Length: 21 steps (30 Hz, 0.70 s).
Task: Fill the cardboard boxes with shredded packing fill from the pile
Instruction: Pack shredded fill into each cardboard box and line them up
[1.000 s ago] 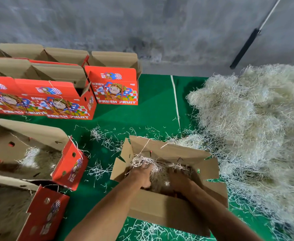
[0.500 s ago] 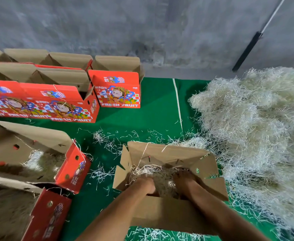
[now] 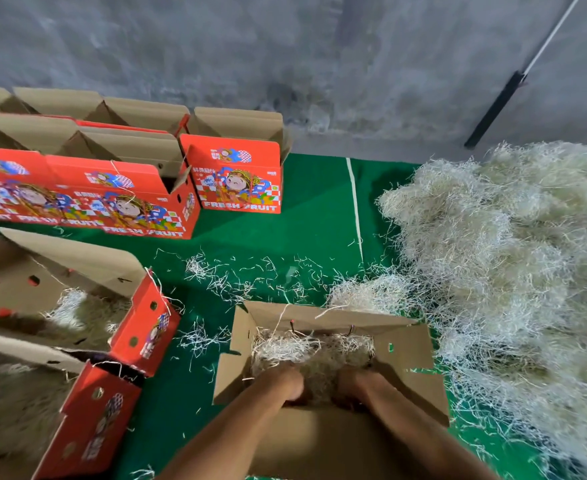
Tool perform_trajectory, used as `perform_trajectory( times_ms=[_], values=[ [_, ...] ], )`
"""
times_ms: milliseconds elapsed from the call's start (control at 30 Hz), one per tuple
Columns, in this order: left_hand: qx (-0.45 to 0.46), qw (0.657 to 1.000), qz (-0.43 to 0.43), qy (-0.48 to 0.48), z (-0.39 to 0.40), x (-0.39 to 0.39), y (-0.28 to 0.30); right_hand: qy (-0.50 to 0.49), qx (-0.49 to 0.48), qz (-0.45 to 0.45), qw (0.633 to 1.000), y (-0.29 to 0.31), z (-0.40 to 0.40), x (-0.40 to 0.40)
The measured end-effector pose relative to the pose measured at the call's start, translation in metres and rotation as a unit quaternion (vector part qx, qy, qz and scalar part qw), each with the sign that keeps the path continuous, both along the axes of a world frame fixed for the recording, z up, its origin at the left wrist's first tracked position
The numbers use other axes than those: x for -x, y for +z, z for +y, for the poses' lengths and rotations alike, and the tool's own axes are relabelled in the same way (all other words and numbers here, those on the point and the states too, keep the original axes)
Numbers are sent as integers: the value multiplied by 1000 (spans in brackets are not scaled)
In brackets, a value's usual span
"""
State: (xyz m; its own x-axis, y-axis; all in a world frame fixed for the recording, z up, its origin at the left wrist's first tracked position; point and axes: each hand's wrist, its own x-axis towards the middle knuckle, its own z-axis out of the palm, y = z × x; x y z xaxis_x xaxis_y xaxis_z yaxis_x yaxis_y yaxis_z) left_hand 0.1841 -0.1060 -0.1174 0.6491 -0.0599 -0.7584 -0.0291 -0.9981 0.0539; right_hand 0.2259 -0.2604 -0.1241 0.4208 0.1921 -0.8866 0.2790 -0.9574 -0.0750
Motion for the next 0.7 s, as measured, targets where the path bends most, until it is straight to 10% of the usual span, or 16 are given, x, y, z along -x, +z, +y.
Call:
perform_trajectory(
  times_ms=[300,700],
  values=[
    [99,963,-217,129,-6,12,-2,-55,-149,-213,964,13,12,10],
    [77,978,-164,103,11,24,-8,-63,-36,-177,981,-7,35,20]
  ],
)
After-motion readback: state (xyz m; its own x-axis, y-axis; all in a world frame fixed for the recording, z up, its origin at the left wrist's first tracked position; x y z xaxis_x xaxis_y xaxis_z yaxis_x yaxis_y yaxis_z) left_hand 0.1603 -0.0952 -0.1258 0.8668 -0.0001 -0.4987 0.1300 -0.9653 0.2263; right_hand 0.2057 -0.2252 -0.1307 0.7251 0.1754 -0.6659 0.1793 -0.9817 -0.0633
